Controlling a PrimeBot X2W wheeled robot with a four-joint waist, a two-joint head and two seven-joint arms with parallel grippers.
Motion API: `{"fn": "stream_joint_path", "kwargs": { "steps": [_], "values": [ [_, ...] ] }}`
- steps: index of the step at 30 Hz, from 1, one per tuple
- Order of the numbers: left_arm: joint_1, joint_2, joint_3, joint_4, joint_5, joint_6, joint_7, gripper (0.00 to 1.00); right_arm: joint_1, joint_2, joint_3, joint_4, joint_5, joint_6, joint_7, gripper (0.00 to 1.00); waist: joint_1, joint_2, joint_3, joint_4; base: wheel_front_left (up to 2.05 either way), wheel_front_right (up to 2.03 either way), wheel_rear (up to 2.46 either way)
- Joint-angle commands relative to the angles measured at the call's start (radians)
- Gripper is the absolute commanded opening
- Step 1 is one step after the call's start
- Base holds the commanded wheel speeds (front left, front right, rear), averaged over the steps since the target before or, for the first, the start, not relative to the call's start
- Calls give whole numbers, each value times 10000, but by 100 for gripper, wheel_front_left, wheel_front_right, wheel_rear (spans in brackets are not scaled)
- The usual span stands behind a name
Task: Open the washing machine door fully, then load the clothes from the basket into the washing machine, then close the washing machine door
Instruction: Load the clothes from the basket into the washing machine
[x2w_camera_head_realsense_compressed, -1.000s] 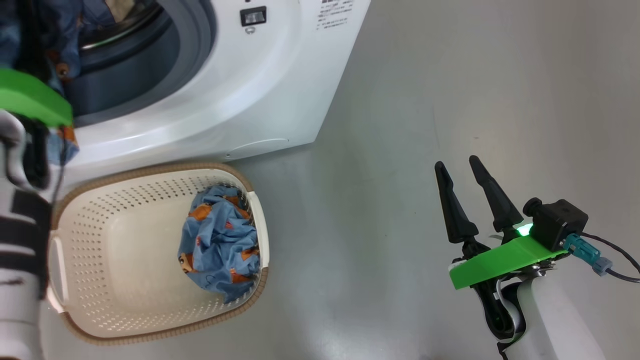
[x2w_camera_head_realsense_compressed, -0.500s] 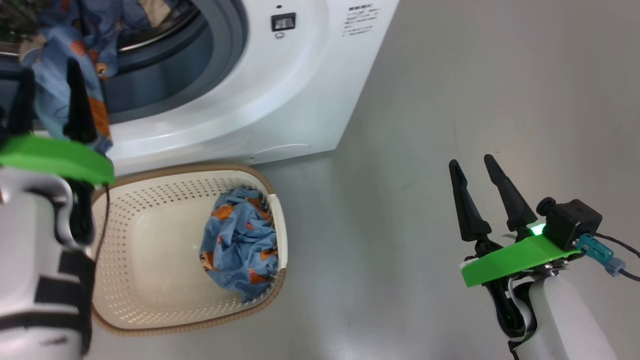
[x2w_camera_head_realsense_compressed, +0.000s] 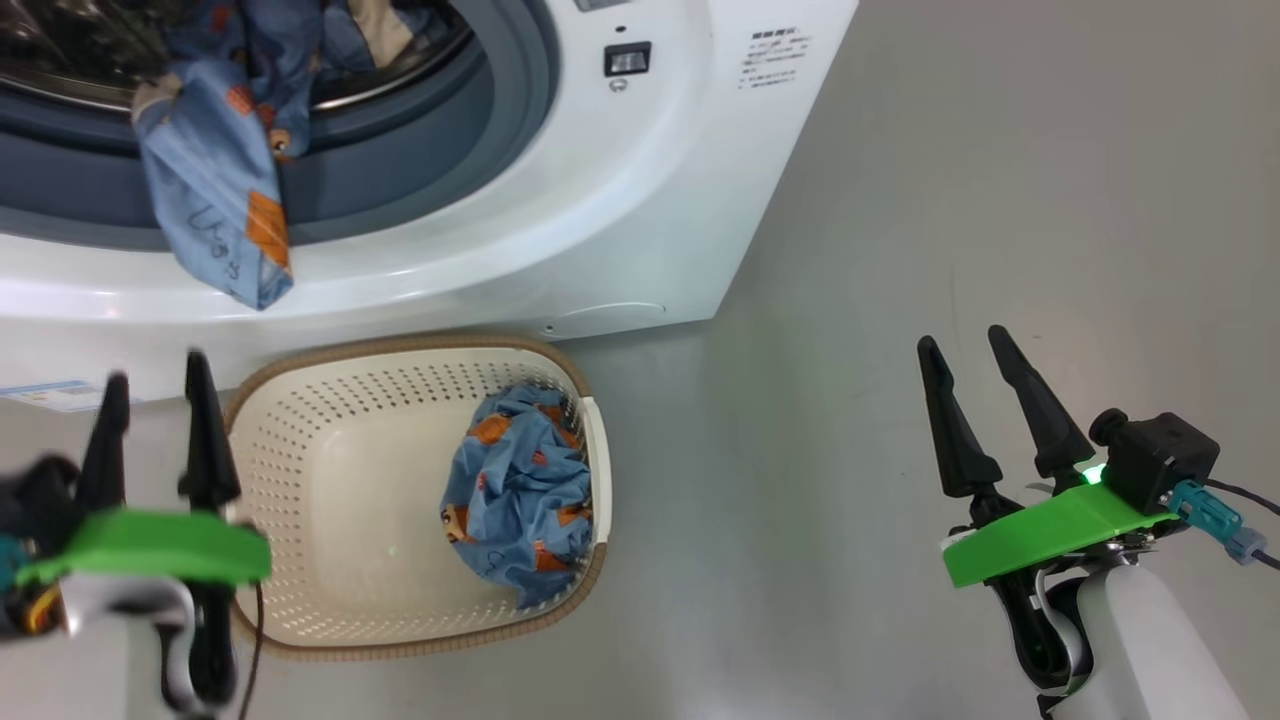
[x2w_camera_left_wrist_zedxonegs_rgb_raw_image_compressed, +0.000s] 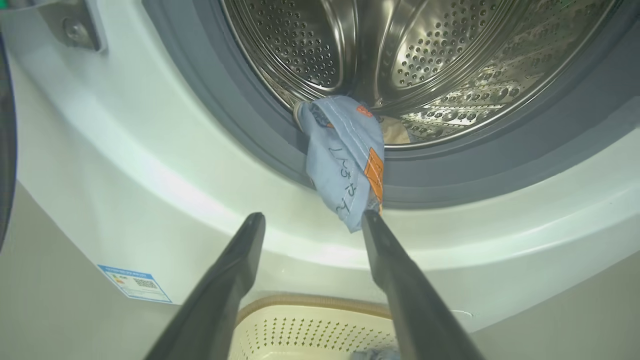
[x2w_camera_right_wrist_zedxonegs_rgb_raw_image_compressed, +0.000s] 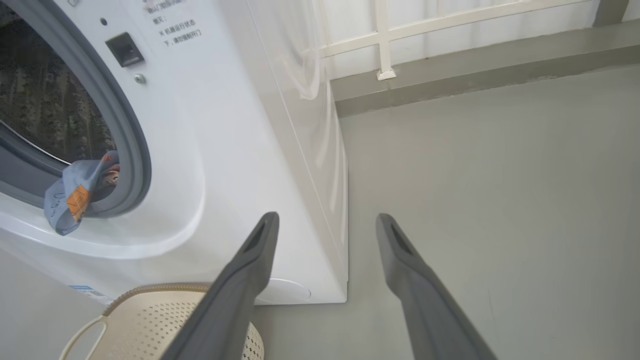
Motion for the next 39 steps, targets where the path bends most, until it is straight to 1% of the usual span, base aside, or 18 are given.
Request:
{"fn": "stream_joint_path", "kwargs": {
  "steps": [1,9,15,19,24,30,39],
  "values": [
    [527,200,391,-566,126,-15,-53,100,225,-90,218,-183,-28,16,-49,100,0,0,-102,90,0,0,0],
    [2031,-26,551,-1765,211,-15,-53,100,341,-215,253,-141,3,16,-49,100,0,0,-266,243,0,0,0],
    [2259,-180,597,-2072,251,-15,-53,100,376,-241,309,-99,20,16,-49,100,0,0,-361,274,0,0,0],
    [2174,-157,514,-2047,263,-15,-53,100,376,-234,391,-82,34,16,-49,100,0,0,-381,231,0,0,0],
    [1816,33,311,-1840,188,-15,-53,100,348,-206,381,-135,38,16,-49,100,0,0,-256,181,0,0,0],
    [949,294,27,-1327,44,-15,-53,100,264,-140,329,-193,18,16,-49,100,0,0,-13,135,0,0,0],
    [-736,882,-771,272,-364,-15,-53,100,15,-8,371,-268,-32,16,-49,100,0,0,415,-16,0,0,0]
  ]
}}
